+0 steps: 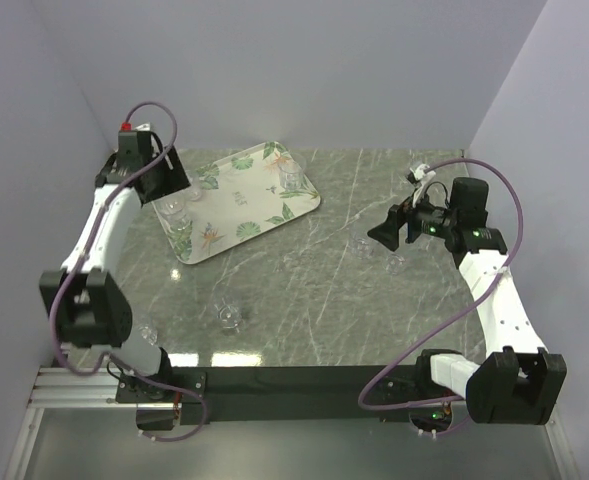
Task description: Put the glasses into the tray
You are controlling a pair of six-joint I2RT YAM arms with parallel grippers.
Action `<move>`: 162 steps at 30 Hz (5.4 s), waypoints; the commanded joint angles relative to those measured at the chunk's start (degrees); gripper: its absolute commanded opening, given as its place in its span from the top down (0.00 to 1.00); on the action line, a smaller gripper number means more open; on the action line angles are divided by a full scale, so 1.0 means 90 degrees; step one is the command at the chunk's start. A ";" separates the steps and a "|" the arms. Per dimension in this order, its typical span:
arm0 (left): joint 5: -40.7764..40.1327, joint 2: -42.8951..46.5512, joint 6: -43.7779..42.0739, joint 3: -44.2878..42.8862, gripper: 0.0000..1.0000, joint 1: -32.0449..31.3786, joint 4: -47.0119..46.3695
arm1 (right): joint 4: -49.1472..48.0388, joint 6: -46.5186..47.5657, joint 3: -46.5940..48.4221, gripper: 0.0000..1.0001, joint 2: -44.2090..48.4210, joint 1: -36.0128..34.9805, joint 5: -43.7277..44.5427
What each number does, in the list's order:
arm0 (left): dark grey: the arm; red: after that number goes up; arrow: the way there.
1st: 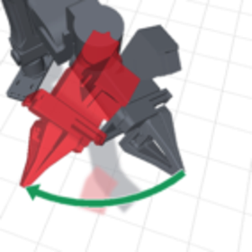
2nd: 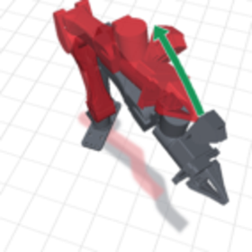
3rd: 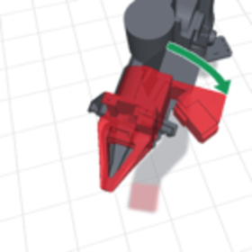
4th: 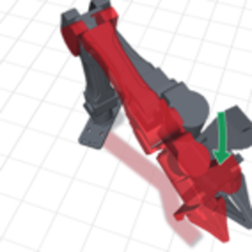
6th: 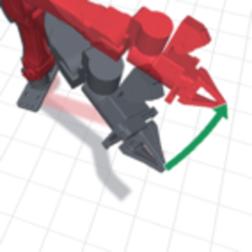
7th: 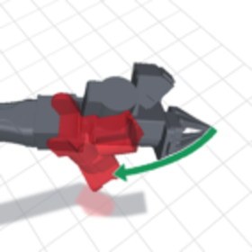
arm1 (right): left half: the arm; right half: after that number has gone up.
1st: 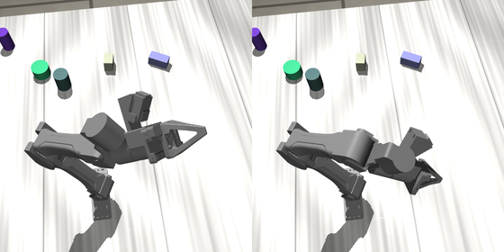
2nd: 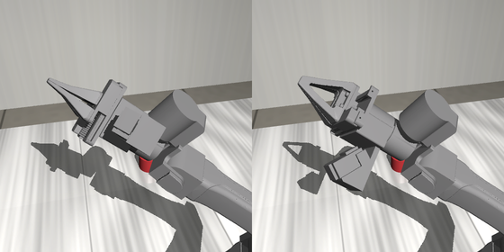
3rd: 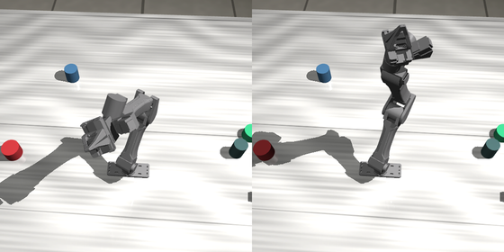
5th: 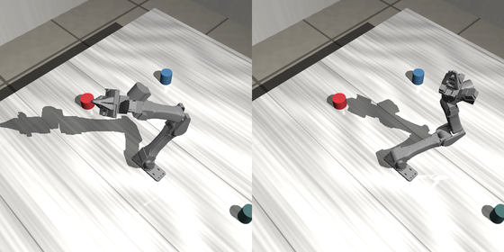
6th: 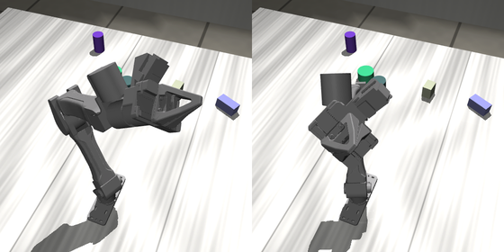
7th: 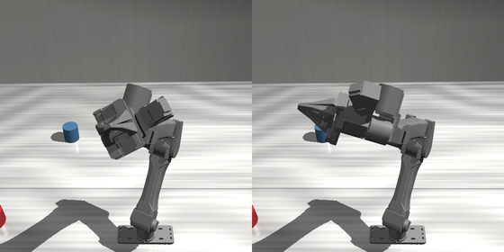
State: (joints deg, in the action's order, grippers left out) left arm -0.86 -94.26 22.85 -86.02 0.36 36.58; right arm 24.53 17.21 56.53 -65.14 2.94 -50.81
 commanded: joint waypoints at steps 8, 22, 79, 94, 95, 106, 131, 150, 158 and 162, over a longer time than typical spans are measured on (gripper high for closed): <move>0.0906 0.3128 -0.0342 0.2466 0.07 0.0009 -0.0754 | -0.0168 0.0538 -0.0256 0.06 0.0217 0.0093 -0.0507; 0.2252 0.4624 0.0937 0.3521 0.01 0.0009 -0.0413 | -0.0070 0.0763 -0.0276 0.06 0.0119 0.0152 -0.0439; 0.0663 0.3950 0.2490 0.4675 0.29 -0.2256 0.1815 | 0.0116 0.0949 -0.0188 0.06 0.0187 0.0220 -0.0429; 0.0115 0.3735 0.2695 0.4646 1.00 -0.2716 0.1756 | 0.0116 0.0929 -0.0188 0.06 0.0295 0.0328 -0.0556; 0.0115 0.3725 0.2705 0.4587 1.00 -0.2745 0.1756 | 0.0116 0.0910 -0.0188 0.06 0.0314 0.0347 -0.0556; -0.0743 0.2918 0.1759 0.2959 1.00 -0.2668 0.1025 | 0.0106 0.0910 -0.0197 0.06 0.0324 0.0386 -0.0624; -0.0383 -0.3101 0.0215 -0.3869 1.00 -0.0685 0.1424 | 0.0106 0.0890 -0.0227 0.06 0.0402 0.0464 -0.0790; -0.0383 -0.3921 0.0254 -0.4417 0.96 -0.0499 0.1268 | 0.0086 0.0890 -0.0246 0.06 0.0354 0.0484 -0.0712; -0.0314 -0.4000 0.0332 -0.4466 0.74 -0.0470 0.1239 | 0.0067 0.0861 -0.0256 0.06 0.0344 0.0494 -0.0683; -0.0198 -0.3941 0.0371 -0.4650 0.59 -0.0470 0.1287 | 0.0077 0.0871 -0.0246 0.06 0.0344 0.0503 -0.0644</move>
State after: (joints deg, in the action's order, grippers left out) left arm -4.08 -130.87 26.13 -124.01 -4.14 49.01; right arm 25.78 24.99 53.98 -62.28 6.81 -56.49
